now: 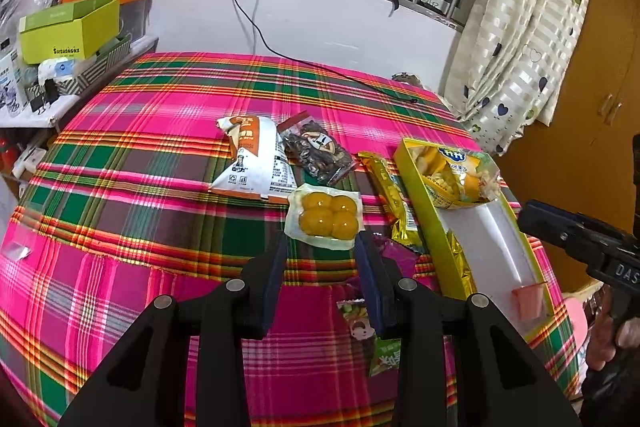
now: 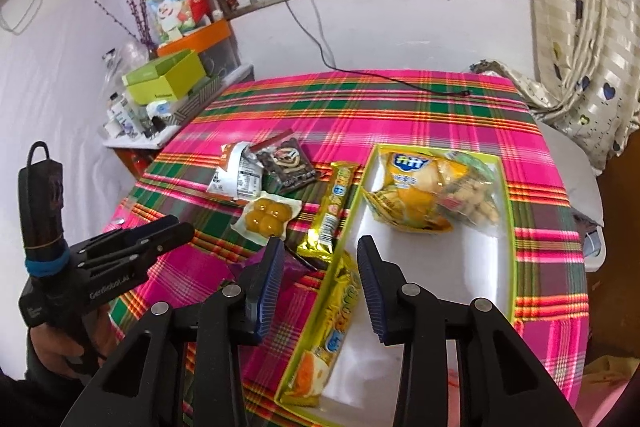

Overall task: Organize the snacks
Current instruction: 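Grasp the long yellow snack bar with the right tool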

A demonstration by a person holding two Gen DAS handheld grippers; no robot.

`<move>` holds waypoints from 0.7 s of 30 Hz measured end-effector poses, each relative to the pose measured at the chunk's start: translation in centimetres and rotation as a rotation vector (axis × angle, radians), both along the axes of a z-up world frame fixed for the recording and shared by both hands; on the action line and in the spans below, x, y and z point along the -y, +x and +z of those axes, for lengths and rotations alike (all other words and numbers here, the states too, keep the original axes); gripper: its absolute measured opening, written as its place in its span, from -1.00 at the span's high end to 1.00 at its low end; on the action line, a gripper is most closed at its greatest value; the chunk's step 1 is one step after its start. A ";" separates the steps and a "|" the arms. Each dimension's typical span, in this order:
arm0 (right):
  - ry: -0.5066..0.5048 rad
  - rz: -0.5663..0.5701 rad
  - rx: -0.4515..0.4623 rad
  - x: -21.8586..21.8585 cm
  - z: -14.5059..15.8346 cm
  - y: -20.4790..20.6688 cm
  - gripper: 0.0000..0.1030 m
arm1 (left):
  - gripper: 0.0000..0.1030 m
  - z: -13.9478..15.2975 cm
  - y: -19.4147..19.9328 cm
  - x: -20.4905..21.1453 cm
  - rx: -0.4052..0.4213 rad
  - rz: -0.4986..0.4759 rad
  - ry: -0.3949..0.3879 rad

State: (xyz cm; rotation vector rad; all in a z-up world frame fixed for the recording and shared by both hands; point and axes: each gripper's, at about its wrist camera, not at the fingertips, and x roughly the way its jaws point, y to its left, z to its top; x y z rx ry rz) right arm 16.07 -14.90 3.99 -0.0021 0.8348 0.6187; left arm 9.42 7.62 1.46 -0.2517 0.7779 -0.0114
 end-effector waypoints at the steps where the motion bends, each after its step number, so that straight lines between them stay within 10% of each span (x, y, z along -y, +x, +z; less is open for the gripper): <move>1: -0.005 0.006 -0.003 -0.4 -0.1 0.3 0.31 | 0.29 -0.1 0.0 -0.1 -0.003 0.001 -0.004; 21: -0.280 0.044 -0.100 -9.8 -4.4 7.1 0.38 | 0.28 -1.7 -0.4 -2.5 -0.008 0.018 -0.081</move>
